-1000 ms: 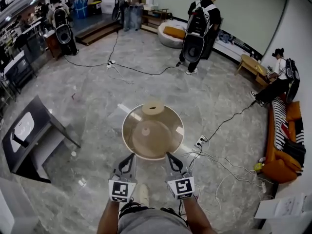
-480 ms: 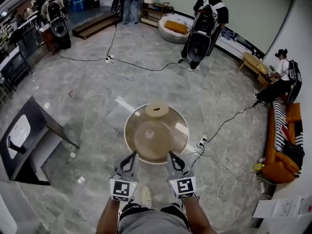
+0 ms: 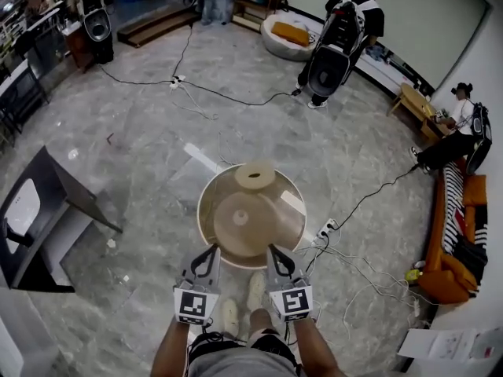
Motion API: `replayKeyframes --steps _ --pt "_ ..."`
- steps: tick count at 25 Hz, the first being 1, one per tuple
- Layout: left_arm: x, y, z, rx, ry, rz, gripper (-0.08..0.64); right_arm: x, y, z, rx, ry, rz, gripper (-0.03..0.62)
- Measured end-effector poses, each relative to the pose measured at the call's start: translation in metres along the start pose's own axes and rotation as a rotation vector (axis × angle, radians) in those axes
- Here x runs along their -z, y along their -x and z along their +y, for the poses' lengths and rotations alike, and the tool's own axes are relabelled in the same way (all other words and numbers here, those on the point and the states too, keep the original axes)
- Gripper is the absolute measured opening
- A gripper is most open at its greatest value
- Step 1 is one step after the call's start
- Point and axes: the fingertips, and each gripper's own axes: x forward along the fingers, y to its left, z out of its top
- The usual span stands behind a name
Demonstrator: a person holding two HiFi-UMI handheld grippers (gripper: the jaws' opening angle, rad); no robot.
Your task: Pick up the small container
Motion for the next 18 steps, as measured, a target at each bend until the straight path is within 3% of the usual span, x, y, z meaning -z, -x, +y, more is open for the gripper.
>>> replayKeyframes --steps 7,10,18 --pt "0.017 -0.054 0.017 -0.018 -0.018 0.036 0.017 0.015 -0.057 -0.031 -0.047 -0.019 0.005 0.000" --pt "0.023 -0.080 0.025 -0.041 0.032 0.050 0.017 0.025 -0.084 -0.046 -0.076 -0.023 0.020 0.000" --pt "0.075 -0.148 0.056 -0.083 0.048 0.113 0.017 0.074 -0.161 -0.072 -0.143 -0.042 0.068 0.000"
